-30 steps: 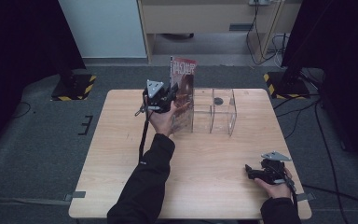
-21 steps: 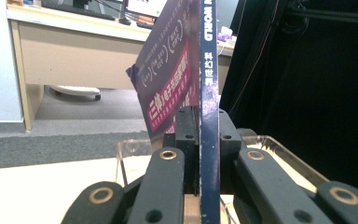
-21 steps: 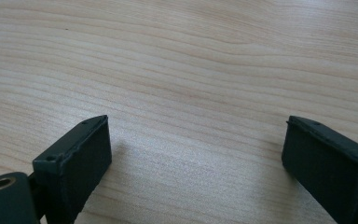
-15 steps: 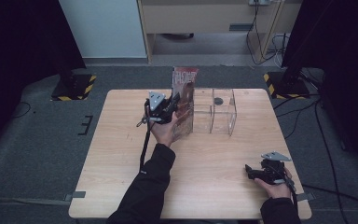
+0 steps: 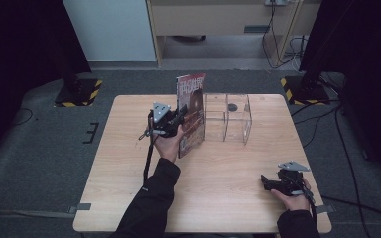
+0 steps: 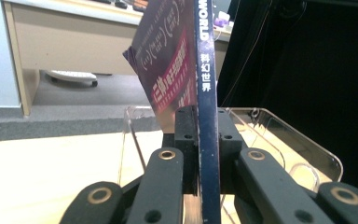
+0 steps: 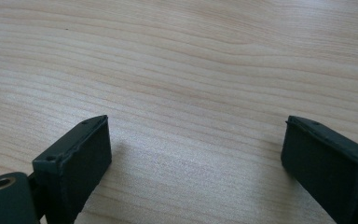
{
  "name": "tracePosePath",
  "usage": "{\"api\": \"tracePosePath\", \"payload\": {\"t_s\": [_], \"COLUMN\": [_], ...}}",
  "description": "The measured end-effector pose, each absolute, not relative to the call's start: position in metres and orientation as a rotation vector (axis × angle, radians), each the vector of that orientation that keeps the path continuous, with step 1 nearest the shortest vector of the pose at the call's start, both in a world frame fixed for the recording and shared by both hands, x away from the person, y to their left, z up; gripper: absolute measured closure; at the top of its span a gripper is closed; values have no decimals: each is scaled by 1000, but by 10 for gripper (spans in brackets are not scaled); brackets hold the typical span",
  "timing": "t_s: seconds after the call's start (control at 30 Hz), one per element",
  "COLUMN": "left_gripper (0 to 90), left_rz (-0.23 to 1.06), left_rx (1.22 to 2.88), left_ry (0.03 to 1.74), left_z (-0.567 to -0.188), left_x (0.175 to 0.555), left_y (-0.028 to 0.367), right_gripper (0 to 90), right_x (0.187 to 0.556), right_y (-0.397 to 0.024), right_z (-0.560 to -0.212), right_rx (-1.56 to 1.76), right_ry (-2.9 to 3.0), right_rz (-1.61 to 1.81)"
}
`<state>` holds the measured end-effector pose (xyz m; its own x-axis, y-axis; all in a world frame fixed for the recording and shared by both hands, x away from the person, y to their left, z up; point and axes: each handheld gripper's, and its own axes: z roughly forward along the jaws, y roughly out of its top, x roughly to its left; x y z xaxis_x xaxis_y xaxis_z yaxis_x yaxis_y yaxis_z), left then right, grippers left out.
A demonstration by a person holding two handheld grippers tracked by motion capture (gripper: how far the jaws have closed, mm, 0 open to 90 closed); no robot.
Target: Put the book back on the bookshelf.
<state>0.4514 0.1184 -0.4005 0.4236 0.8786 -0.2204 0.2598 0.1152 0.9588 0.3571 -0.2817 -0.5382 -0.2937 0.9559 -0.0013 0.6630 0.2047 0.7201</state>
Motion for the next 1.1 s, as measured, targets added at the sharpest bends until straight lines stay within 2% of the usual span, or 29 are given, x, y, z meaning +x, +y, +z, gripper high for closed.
{"api": "tracePosePath", "payload": {"t_s": [1.1], "left_gripper": [833], "left_rz": [550], "left_rx": [1480], "left_ry": [1088], "left_z": [-443], "left_x": [373], "left_y": [149], "right_gripper": [86], "right_x": [357], "right_y": [-281], "right_z": [-538], "right_rx": [1499], "right_ry": [2029], "right_rz": [860]}}
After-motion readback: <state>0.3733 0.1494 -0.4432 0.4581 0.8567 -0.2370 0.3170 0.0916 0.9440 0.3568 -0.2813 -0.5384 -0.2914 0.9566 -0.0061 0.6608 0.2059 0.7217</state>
